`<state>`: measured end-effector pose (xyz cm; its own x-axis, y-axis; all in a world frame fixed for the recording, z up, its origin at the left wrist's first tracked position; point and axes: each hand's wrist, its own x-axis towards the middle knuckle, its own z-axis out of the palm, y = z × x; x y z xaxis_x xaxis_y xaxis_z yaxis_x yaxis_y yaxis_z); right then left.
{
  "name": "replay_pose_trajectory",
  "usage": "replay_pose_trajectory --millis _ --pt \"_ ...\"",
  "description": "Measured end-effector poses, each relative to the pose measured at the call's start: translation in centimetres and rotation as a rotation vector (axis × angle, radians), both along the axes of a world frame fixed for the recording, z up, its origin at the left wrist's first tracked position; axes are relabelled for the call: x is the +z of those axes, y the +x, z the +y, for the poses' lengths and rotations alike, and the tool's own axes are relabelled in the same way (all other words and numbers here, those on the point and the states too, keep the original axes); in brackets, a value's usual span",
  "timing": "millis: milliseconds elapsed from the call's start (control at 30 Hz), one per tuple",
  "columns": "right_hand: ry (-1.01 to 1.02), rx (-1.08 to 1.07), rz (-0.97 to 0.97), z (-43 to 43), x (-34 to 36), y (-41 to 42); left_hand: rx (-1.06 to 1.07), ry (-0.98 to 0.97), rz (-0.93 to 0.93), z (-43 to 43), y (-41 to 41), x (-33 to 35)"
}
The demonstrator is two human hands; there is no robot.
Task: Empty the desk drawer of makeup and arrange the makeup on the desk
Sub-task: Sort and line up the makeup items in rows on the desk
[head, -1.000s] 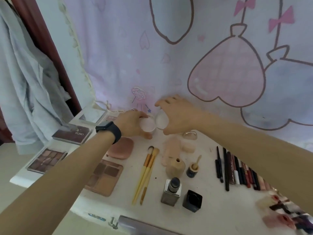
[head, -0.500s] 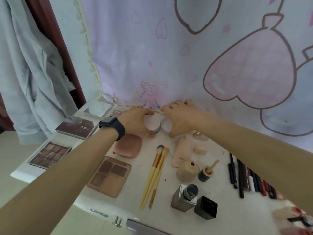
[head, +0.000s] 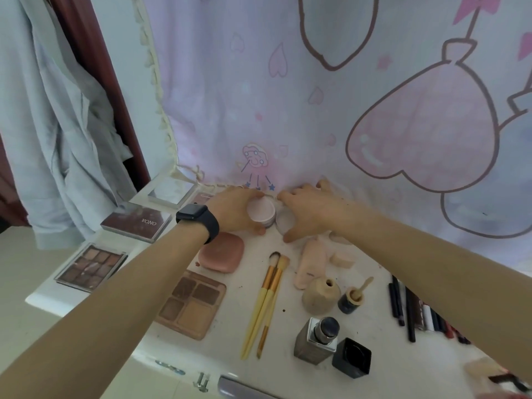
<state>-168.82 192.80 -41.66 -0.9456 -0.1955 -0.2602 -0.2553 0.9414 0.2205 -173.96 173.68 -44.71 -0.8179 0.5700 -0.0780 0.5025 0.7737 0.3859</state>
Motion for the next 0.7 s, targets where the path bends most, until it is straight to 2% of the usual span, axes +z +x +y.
replay_pose_trajectory --millis 233,400,467,600,700 --pt "0.026 -0.018 -0.022 -0.5 0.6 0.3 -0.004 0.001 -0.004 0.1 0.2 0.2" --pt "-0.108 -0.046 0.089 0.4 2.8 1.9 0.092 0.246 -0.106 -2.4 -1.1 1.0" --pt "-0.175 -0.066 0.152 1.4 3.9 3.1 0.136 0.182 -0.103 -3.8 -1.9 1.2" --pt "-0.299 -0.132 0.223 3.6 5.2 6.1 0.141 -0.113 -0.173 -4.6 -2.5 1.6" --pt "-0.324 -0.15 0.22 4.4 5.2 8.1 0.125 -0.186 -0.169 -4.0 -2.3 1.7"
